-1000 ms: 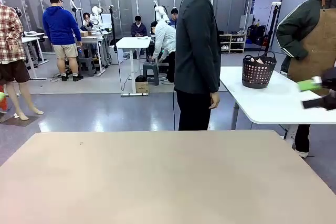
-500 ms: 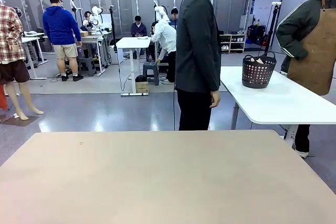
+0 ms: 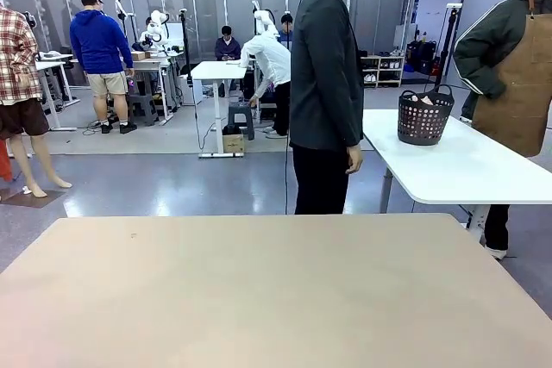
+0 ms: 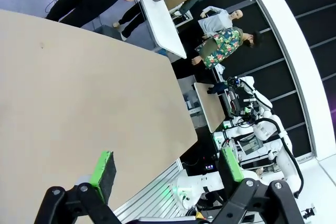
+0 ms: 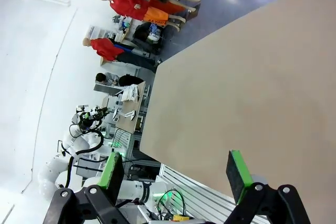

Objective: Fold the towel.
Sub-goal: Grab the top end of the 100 cm Hotel Towel extended by the human.

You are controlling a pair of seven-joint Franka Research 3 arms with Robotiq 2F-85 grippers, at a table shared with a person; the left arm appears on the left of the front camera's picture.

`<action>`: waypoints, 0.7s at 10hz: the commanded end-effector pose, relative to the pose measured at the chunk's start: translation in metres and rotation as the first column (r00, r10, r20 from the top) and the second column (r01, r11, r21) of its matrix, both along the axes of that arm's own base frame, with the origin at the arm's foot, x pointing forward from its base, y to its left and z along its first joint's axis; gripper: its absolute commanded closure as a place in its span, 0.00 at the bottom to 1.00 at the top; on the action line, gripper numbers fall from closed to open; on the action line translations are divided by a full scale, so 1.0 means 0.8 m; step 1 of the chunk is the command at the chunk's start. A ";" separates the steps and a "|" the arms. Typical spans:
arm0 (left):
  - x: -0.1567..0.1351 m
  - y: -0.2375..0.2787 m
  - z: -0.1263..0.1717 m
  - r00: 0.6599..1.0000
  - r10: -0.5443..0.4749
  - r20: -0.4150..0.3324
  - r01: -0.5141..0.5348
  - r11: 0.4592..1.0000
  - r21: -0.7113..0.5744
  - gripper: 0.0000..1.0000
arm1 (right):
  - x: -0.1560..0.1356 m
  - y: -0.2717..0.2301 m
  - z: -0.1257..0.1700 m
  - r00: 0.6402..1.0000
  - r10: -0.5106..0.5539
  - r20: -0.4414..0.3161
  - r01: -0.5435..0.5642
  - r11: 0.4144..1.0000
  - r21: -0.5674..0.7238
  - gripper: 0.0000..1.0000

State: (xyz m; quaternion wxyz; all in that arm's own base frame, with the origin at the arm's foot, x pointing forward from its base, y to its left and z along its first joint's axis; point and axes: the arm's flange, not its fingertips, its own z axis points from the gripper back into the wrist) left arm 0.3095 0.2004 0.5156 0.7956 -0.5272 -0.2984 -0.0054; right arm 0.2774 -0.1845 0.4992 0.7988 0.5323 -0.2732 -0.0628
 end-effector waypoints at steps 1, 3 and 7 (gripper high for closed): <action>-0.003 0.000 0.004 1.000 -0.016 0.023 0.016 1.000 -0.005 0.00 | 0.000 -0.004 0.004 1.000 -0.001 0.015 0.001 1.000 -0.005 0.00; -0.003 0.000 0.004 1.000 -0.016 0.023 0.016 1.000 -0.005 0.00 | 0.000 -0.004 0.004 1.000 -0.001 0.015 0.001 1.000 -0.005 0.00; -0.003 0.000 0.004 1.000 -0.016 0.023 0.016 1.000 -0.005 0.00 | 0.000 -0.004 0.004 1.000 -0.001 0.015 0.001 1.000 -0.005 0.00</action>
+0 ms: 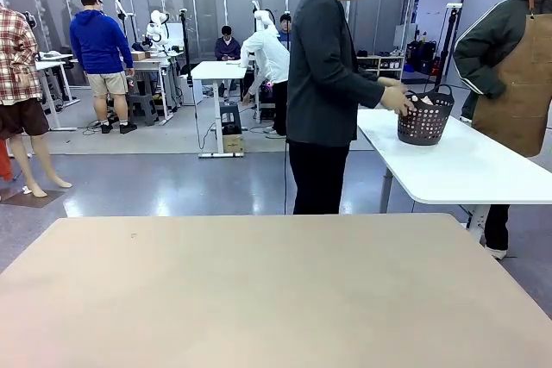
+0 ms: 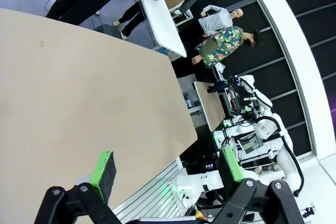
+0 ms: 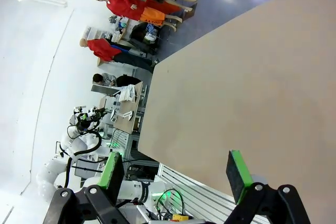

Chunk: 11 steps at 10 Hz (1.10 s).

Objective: Fold the towel.
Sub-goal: Grab the top end of the 100 cm Hotel Towel extended by the human.

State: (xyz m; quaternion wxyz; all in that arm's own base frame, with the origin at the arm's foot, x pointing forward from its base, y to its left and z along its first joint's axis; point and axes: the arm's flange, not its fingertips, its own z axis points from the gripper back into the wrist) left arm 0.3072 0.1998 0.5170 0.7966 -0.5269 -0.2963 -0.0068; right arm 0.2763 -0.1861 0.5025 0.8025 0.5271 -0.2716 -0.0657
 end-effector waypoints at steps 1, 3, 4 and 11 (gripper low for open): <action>0.000 0.001 0.002 1.000 -0.012 0.025 0.012 1.000 -0.007 0.00 | 0.001 -0.001 -0.001 1.000 0.004 0.023 -0.004 1.000 0.005 0.00; 0.000 0.001 0.002 1.000 -0.012 0.025 0.012 1.000 -0.007 0.00 | 0.001 -0.001 -0.001 1.000 0.004 0.023 -0.004 1.000 0.005 0.00; 0.000 0.001 0.002 1.000 -0.012 0.025 0.012 1.000 -0.007 0.00 | 0.001 -0.001 -0.001 1.000 0.004 0.023 -0.004 1.000 0.005 0.00; 0.000 0.001 0.002 1.000 -0.012 0.025 0.012 1.000 -0.007 0.00 | 0.001 -0.001 -0.001 1.000 0.004 0.023 -0.004 1.000 0.005 0.00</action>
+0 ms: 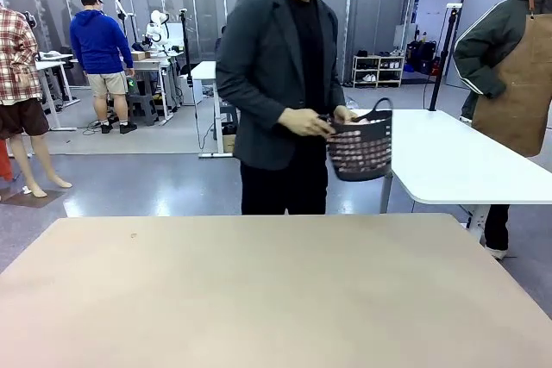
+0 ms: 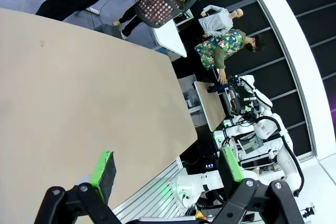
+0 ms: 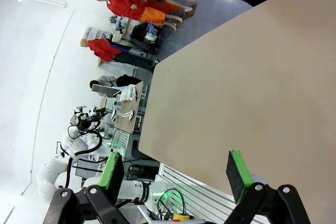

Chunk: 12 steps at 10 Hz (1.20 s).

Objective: Fold the towel.
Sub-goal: Grab the top end of the 100 cm Hotel Towel extended by the human.

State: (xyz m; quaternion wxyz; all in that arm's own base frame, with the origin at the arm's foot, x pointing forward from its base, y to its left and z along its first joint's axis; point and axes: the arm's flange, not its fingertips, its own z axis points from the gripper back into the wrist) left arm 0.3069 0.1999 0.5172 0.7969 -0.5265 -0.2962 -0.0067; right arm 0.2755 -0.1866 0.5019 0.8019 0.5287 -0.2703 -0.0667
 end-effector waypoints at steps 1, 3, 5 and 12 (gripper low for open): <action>0.001 0.001 0.002 1.000 -0.012 0.026 0.012 1.000 -0.008 0.00 | 0.002 -0.001 0.000 1.000 0.003 0.026 -0.003 1.000 0.001 0.00; 0.001 0.001 0.002 1.000 -0.012 0.026 0.012 1.000 -0.008 0.00 | 0.002 -0.001 0.000 1.000 0.003 0.026 -0.003 1.000 0.001 0.00; 0.001 0.001 0.002 1.000 -0.012 0.026 0.012 1.000 -0.008 0.00 | 0.002 -0.001 0.000 1.000 0.003 0.026 -0.003 1.000 0.001 0.00; 0.001 0.001 0.002 1.000 -0.012 0.026 0.012 1.000 -0.008 0.00 | 0.002 -0.001 0.000 1.000 0.003 0.026 -0.003 1.000 0.001 0.00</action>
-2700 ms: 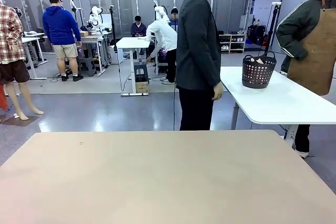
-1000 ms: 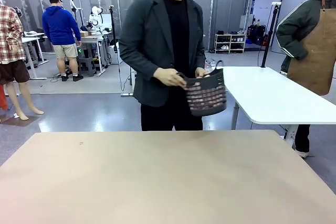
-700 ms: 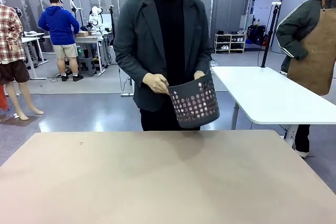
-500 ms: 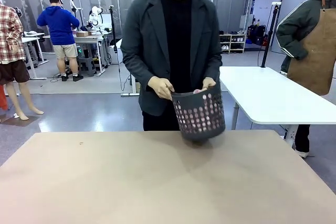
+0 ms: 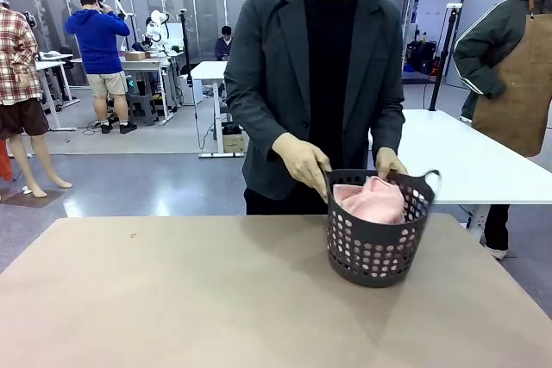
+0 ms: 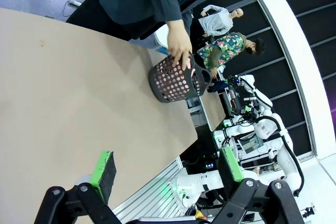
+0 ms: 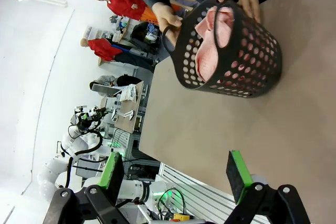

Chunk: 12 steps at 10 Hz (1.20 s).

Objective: Fold the towel.
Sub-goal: Grab the top end of the 100 cm Hotel Towel extended by the human.

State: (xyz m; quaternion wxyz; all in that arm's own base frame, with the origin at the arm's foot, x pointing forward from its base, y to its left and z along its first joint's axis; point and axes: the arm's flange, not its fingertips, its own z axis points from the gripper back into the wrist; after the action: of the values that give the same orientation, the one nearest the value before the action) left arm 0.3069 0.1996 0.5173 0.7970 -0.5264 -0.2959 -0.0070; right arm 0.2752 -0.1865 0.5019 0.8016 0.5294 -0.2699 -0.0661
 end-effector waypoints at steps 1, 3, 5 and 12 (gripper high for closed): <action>0.001 0.001 0.002 1.000 -0.011 0.026 0.012 1.000 -0.008 0.00 | 0.003 -0.001 0.000 1.000 0.002 0.026 -0.002 1.000 0.000 0.00; 0.001 0.001 0.002 1.000 -0.011 0.026 0.012 1.000 -0.008 0.00 | 0.003 -0.001 0.000 1.000 0.002 0.026 -0.002 1.000 0.000 0.00; 0.001 0.001 0.002 1.000 -0.011 0.026 0.012 1.000 -0.008 0.00 | 0.003 -0.001 0.000 1.000 0.002 0.026 -0.002 1.000 0.000 0.00; 0.001 0.001 0.002 1.000 -0.011 0.026 0.012 1.000 -0.008 0.00 | 0.003 -0.001 0.000 1.000 0.002 0.026 -0.002 1.000 0.000 0.00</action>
State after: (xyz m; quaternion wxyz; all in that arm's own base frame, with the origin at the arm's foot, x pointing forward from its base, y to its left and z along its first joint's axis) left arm 0.3068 0.1997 0.5173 0.7971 -0.5264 -0.2960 -0.0070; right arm 0.2750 -0.1866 0.5019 0.8016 0.5292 -0.2700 -0.0661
